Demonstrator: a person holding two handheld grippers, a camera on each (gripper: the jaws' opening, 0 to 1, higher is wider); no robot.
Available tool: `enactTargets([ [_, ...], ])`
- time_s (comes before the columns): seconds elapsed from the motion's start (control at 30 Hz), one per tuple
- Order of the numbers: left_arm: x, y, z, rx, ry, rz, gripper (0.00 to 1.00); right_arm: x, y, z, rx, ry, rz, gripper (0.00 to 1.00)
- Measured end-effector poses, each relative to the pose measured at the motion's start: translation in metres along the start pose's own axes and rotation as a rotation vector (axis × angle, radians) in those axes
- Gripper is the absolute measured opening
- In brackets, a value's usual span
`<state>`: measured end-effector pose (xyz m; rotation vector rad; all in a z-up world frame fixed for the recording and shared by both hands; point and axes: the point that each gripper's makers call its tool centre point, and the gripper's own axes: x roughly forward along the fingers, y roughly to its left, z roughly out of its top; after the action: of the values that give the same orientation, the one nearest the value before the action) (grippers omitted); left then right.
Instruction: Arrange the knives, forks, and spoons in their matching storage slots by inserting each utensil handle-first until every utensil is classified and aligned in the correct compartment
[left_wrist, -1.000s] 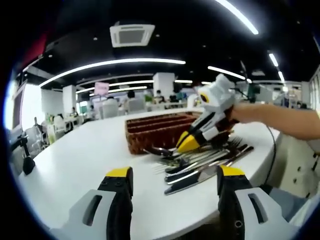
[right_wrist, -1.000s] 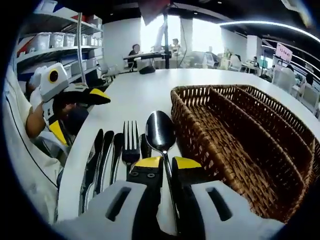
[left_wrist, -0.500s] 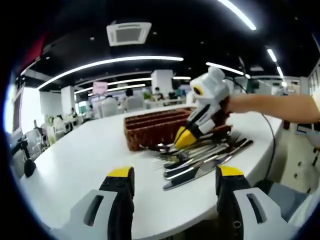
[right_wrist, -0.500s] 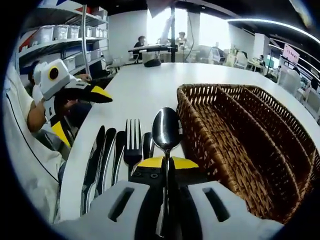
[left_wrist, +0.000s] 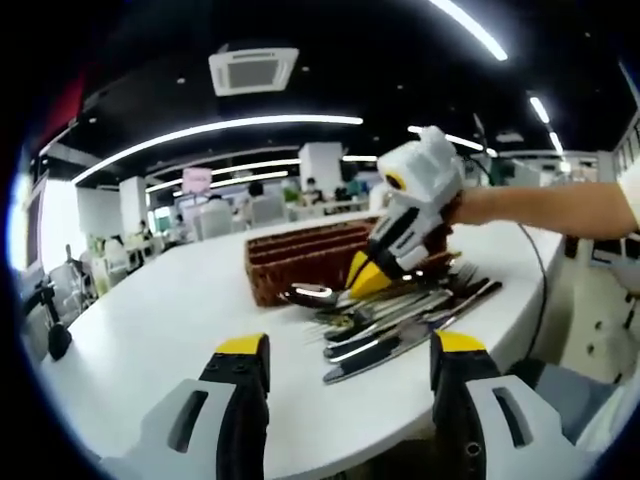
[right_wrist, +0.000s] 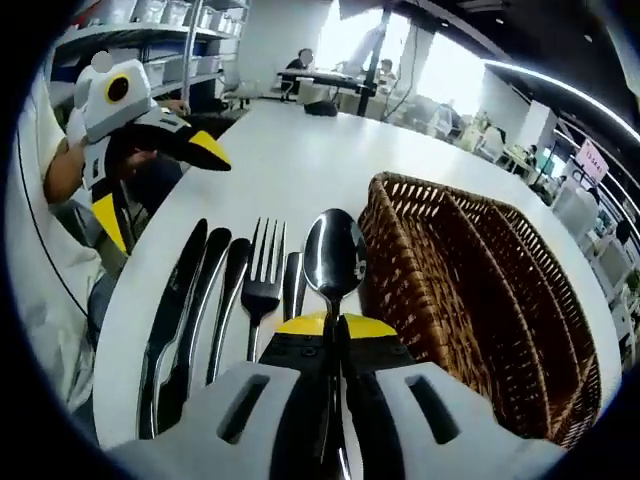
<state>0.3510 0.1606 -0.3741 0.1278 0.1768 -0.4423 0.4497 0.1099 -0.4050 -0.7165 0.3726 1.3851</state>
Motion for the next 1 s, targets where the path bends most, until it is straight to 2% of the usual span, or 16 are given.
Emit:
enactTargets([
  [0.13, 0.001, -0.002, -0.003, 0.001, 0.007, -0.004, 0.65, -0.001, -0.006, -0.001, -0.041, 0.012, -0.014, 0.03],
  [0.33, 0.002, -0.005, -0.004, 0.008, 0.010, -0.017, 0.65, -0.004, -0.011, -0.002, -0.027, 0.019, 0.001, 0.03],
  [0.53, 0.002, -0.003, -0.003, 0.005, 0.008, -0.018, 0.65, -0.011, -0.018, 0.008, -0.035, -0.010, -0.018, 0.03],
  [0.83, 0.002, -0.005, -0.006, -0.003, 0.011, -0.023, 0.65, -0.028, -0.001, 0.018, -0.053, -0.017, -0.026, 0.03],
  [1.0, 0.003, -0.004, -0.004, -0.002, 0.009, -0.023, 0.64, -0.035, -0.011, 0.026, -0.074, -0.022, -0.035, 0.03],
])
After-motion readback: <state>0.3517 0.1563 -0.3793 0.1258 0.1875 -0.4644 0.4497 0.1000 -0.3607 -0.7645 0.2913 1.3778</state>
